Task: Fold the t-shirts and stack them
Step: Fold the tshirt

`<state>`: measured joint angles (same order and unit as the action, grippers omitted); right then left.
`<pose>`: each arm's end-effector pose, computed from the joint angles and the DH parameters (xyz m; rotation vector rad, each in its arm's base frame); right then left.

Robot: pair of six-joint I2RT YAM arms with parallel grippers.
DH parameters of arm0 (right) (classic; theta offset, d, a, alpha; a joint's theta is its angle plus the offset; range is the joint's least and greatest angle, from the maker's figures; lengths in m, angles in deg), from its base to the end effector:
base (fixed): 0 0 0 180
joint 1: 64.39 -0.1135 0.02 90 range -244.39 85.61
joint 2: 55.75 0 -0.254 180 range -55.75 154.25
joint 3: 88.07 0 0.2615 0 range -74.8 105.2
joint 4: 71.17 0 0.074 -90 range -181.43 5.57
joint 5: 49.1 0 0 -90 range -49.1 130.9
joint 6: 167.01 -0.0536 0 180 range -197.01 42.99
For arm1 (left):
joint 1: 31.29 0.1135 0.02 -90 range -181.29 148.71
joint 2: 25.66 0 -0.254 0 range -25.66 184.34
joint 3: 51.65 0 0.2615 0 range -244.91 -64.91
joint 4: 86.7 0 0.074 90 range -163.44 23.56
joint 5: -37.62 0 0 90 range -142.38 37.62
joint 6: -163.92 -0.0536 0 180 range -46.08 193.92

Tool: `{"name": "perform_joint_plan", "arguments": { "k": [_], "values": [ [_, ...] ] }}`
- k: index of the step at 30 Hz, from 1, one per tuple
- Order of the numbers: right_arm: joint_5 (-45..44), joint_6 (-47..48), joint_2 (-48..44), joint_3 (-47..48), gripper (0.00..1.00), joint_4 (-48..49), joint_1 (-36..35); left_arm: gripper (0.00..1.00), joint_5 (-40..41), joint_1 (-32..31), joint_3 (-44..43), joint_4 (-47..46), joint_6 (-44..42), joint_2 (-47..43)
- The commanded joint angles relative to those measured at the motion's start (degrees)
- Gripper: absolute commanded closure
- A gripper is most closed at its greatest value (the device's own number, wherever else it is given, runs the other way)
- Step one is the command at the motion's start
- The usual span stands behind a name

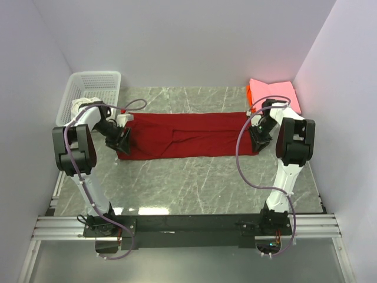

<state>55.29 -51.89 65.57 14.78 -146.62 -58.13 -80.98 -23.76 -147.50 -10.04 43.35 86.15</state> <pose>0.3906 -0.0294 0.1220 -0.4967 3.0728 0.4071 0.3605 0.0218 0.1565 0.5690 2.8774 -0.7286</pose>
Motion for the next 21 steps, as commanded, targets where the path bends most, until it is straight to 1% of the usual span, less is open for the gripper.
{"name": "perform_joint_plan", "arguments": {
  "k": [1,4,5,7,8,10,11,13,14,16,17,20,21],
  "values": [
    [-0.2,-0.2,-0.5,-0.5,0.67,0.1,0.3,0.4,-0.2,-0.1,0.8,-0.2,0.2,0.9],
    [-0.2,-0.3,-0.5,0.1,0.68,-0.1,0.5,0.4,0.1,-0.1,1.0,-0.3,0.2,1.1],
    [-0.2,-0.4,-0.4,0.4,0.73,-0.3,0.5,0.42,0.1,-0.1,1.1,-0.2,0.1,1.0],
    [-0.2,-0.5,-0.5,0.7,0.8,-0.6,0.9,0.46,-0.1,-0.1,1.1,-0.2,0.1,1.1],
    [-0.2,-0.3,-0.5,0.9,0.86,-0.9,0.9,0.52,-0.2,-0.1,1.2,-0.1,0.0,1.1],
    [-1.0,-0.1,-0.7,0.8,0.94,-1.3,1.2,0.57,-0.1,-0.1,1.5,0.0,-0.1,1.1],
    [-1.5,0.2,-0.8,0.5,1.0,-1.1,1.5,0.64,-0.1,-0.2,1.6,0.1,-0.1,1.2],
    [-3.0,0.5,-1.1,0.0,1.0,-1.0,1.8,0.69,-0.1,-0.2,1.9,0.1,0.0,1.3],
    [-3.6,0.9,-1.2,-0.5,1.0,-0.8,2.1,0.73,0.1,-0.2,2.0,0.0,0.2,1.3],
    [-5.2,1.2,-1.4,-1.5,1.0,-0.5,2.3,0.77,0.6,-0.1,2.1,-0.6,0.9,1.2],
    [-5.8,1.7,-1.5,-2.0,1.0,0.0,2.3,0.85,0.7,-0.1,2.2,-0.6,1.1,1.5],
    [-8.6,2.7,-2.1,-4.0,1.0,1.1,2.4,0.99,1.8,-0.1,2.9,-0.2,2.2,1.1],
    [-9.5,3.2,-2.9,-4.7,1.0,1.5,2.4,0.99,1.8,-0.2,3.3,0.1,2.1,0.9]
  ]
}}
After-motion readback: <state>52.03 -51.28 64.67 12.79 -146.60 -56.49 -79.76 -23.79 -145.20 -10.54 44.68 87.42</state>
